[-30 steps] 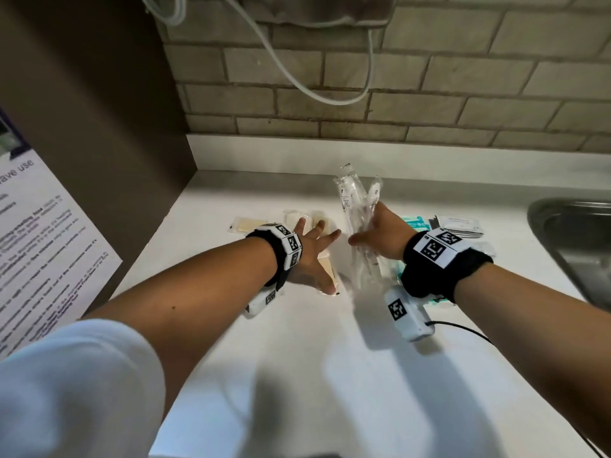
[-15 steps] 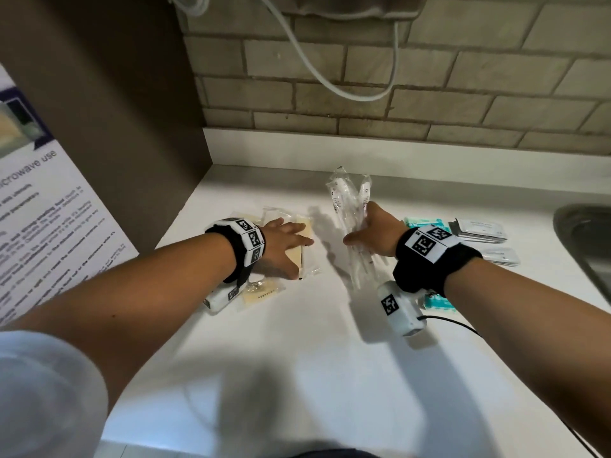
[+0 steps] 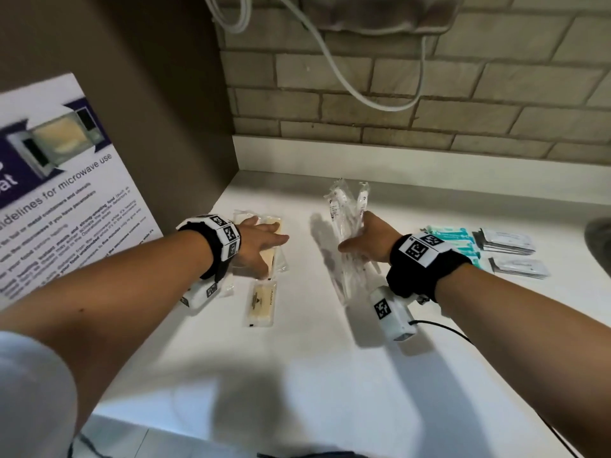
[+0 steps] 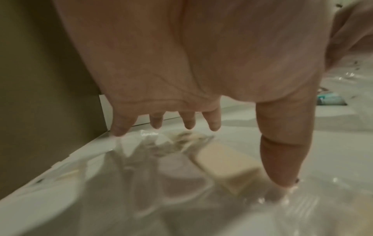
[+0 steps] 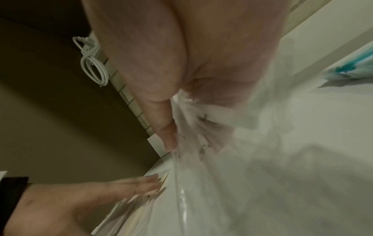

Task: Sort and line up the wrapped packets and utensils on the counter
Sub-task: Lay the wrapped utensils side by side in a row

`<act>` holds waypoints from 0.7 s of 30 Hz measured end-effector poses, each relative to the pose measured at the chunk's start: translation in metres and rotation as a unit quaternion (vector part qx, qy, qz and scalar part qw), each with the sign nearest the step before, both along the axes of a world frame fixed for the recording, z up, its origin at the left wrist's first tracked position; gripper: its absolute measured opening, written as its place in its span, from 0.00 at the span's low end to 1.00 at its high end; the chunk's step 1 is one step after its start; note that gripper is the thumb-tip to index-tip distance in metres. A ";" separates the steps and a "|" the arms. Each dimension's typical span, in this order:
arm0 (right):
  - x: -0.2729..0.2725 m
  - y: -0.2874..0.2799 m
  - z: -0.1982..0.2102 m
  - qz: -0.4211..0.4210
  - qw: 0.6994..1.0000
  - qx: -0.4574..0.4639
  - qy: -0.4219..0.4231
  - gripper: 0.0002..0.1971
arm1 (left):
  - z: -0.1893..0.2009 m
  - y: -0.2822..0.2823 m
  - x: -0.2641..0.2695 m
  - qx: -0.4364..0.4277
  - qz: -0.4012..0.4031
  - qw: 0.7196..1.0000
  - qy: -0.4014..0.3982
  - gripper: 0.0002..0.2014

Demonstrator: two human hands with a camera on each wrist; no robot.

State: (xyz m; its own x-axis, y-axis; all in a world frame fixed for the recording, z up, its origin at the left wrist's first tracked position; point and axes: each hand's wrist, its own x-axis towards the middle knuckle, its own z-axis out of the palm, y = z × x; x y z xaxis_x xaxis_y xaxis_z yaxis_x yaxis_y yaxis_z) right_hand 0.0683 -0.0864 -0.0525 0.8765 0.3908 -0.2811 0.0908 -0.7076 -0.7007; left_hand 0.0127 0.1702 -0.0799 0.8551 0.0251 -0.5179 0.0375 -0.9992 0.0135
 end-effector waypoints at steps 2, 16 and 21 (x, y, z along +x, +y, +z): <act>0.000 0.003 0.000 -0.001 1.000 0.011 0.003 0.30 | 0.009 -0.016 0.002 -0.019 -0.004 0.999 -0.029 0.47; -0.006 -0.042 -0.001 -0.021 0.999 0.025 0.012 0.23 | 0.016 -0.144 0.023 -0.478 0.231 0.838 -0.124 0.14; -0.010 -0.069 -0.015 -0.059 0.998 -0.013 0.034 0.38 | 0.002 -0.141 0.028 -0.443 0.274 0.842 -0.137 0.11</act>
